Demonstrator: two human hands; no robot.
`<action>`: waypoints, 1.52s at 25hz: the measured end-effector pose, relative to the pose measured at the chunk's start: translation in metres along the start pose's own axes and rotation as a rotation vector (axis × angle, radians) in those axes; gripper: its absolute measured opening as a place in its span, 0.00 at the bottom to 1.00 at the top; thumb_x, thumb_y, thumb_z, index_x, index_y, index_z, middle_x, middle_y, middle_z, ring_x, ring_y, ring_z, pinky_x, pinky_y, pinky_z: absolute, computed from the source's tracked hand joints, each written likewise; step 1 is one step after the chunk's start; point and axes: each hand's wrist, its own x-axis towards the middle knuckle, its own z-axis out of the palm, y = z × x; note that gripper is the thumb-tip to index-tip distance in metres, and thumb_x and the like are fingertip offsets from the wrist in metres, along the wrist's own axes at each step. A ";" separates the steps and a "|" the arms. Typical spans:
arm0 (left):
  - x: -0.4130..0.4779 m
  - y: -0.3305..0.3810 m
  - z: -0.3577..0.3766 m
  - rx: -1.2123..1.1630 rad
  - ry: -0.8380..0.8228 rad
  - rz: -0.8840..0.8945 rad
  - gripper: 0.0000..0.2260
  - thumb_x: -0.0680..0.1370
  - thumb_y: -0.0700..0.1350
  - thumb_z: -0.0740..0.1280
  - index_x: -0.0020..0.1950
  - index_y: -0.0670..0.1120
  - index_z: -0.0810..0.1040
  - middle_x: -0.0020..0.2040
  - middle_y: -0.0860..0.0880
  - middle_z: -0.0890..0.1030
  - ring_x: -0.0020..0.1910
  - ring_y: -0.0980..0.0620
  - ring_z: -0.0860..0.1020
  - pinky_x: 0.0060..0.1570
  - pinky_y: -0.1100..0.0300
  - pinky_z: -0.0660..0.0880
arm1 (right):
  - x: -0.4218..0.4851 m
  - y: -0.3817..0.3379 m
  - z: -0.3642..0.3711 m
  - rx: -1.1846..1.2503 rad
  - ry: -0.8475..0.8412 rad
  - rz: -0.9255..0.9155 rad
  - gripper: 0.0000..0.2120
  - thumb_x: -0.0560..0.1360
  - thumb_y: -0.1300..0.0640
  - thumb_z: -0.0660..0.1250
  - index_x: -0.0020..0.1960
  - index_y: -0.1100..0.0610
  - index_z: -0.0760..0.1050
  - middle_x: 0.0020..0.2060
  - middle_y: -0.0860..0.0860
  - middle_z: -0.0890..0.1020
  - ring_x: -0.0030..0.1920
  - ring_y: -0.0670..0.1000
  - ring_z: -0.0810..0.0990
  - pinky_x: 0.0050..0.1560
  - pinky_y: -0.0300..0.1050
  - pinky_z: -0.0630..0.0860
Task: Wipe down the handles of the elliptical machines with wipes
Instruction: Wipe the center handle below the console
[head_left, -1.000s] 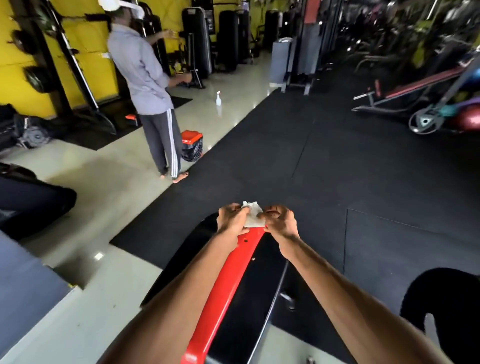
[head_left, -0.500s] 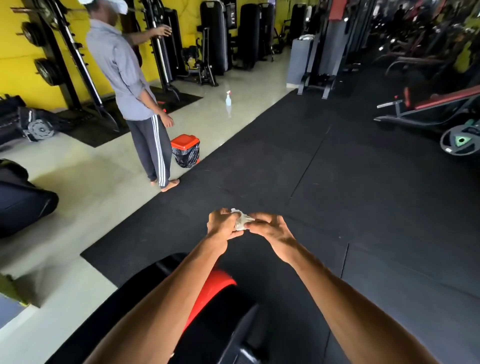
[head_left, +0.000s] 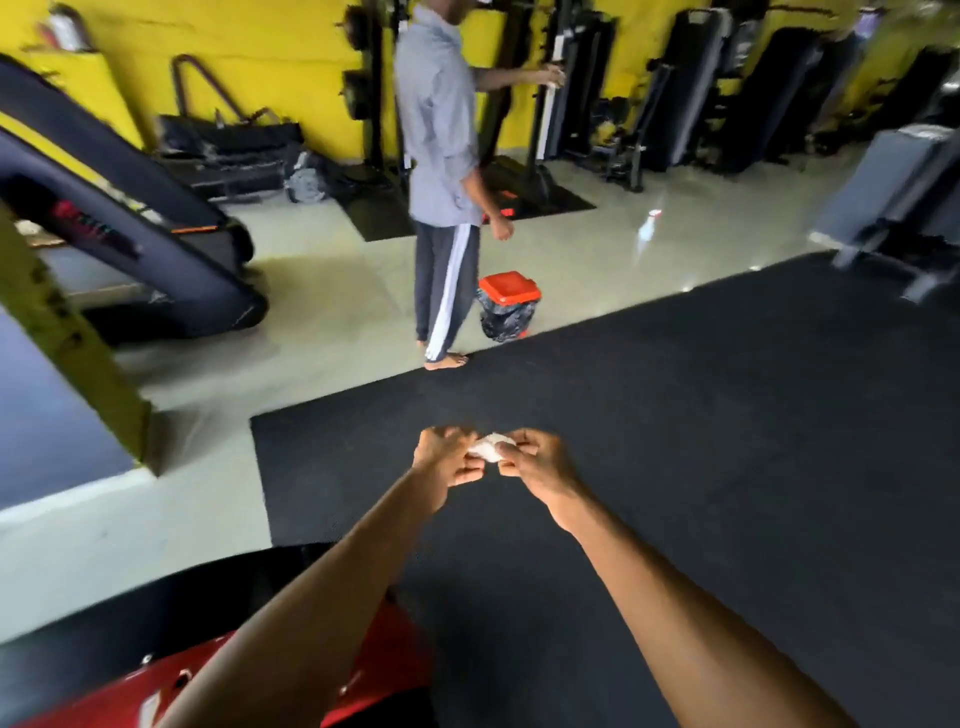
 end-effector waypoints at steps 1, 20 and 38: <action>0.014 0.006 -0.002 -0.016 0.044 -0.004 0.08 0.83 0.42 0.65 0.56 0.40 0.83 0.45 0.41 0.84 0.38 0.47 0.82 0.44 0.51 0.84 | 0.024 -0.003 0.002 -0.005 -0.057 -0.001 0.04 0.78 0.64 0.73 0.47 0.57 0.80 0.47 0.59 0.86 0.41 0.54 0.85 0.51 0.55 0.83; 0.187 0.149 -0.141 -0.391 0.756 0.165 0.09 0.81 0.52 0.70 0.49 0.47 0.82 0.44 0.46 0.83 0.44 0.50 0.82 0.43 0.57 0.80 | 0.363 -0.173 0.221 -0.012 -1.058 -0.118 0.10 0.77 0.62 0.75 0.57 0.62 0.80 0.44 0.55 0.84 0.41 0.51 0.83 0.50 0.51 0.84; 0.142 0.226 -0.505 -0.717 1.620 0.303 0.03 0.79 0.40 0.71 0.47 0.41 0.79 0.43 0.39 0.82 0.36 0.44 0.83 0.39 0.53 0.82 | 0.283 -0.352 0.671 -0.129 -1.718 -0.621 0.13 0.73 0.50 0.80 0.53 0.53 0.81 0.48 0.46 0.86 0.41 0.52 0.88 0.49 0.55 0.85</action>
